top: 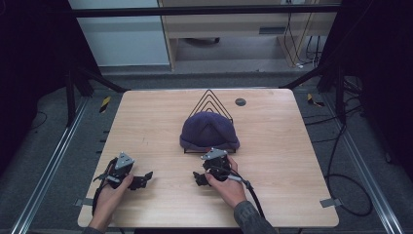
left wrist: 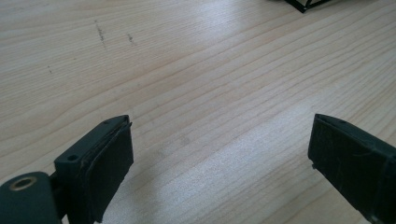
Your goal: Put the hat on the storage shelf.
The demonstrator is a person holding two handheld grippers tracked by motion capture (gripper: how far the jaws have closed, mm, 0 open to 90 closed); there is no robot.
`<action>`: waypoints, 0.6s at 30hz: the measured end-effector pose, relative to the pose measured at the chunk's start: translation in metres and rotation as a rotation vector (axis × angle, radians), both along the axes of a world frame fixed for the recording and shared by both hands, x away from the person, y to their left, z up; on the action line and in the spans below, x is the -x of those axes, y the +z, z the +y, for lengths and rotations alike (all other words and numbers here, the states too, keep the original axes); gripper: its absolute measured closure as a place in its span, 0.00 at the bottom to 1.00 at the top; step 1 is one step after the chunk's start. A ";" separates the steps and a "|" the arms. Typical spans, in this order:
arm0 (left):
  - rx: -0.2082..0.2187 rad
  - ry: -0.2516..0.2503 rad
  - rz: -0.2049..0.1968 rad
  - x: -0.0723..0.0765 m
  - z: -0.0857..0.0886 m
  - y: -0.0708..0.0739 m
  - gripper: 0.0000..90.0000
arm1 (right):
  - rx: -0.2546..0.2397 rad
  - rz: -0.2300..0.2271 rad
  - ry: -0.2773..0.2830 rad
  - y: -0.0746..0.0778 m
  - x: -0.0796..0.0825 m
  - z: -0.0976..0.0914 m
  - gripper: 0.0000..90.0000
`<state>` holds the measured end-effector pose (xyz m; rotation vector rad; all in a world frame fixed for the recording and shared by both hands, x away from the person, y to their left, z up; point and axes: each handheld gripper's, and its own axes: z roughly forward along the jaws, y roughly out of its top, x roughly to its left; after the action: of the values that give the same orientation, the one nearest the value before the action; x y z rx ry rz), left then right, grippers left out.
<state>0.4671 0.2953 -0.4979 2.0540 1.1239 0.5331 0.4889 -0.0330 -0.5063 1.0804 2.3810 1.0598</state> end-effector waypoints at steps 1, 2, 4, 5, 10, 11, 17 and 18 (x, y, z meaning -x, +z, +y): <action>-0.001 0.001 -0.005 -0.001 0.000 -0.001 0.07 | 0.014 -0.005 -0.002 -0.002 0.000 0.000 0.12; 0.001 0.008 -0.005 -0.001 0.001 -0.002 0.07 | 0.019 -0.007 -0.001 -0.004 0.000 0.000 0.10; 0.002 0.019 0.000 -0.003 0.004 -0.005 0.07 | 0.021 -0.017 -0.001 -0.005 0.000 0.000 0.09; 0.007 0.030 -0.002 -0.003 0.004 -0.007 0.07 | 0.023 -0.018 0.000 -0.005 0.000 0.000 0.09; -0.011 0.067 0.029 -0.007 0.007 -0.009 0.09 | 0.022 -0.016 0.000 -0.005 0.003 0.000 0.09; -0.021 0.068 0.035 -0.008 0.007 -0.010 0.09 | 0.021 -0.016 0.002 -0.005 0.004 0.000 0.09; -0.039 0.063 0.042 -0.011 0.007 -0.010 0.04 | 0.020 -0.017 -0.001 -0.005 0.006 0.000 0.09; -0.038 0.064 0.042 -0.011 0.007 -0.010 0.03 | 0.022 -0.018 0.000 -0.005 0.006 0.000 0.09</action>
<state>0.4786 0.3019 -0.5082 2.0760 1.2167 0.5489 0.4825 -0.0335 -0.5118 1.0589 2.3728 1.0372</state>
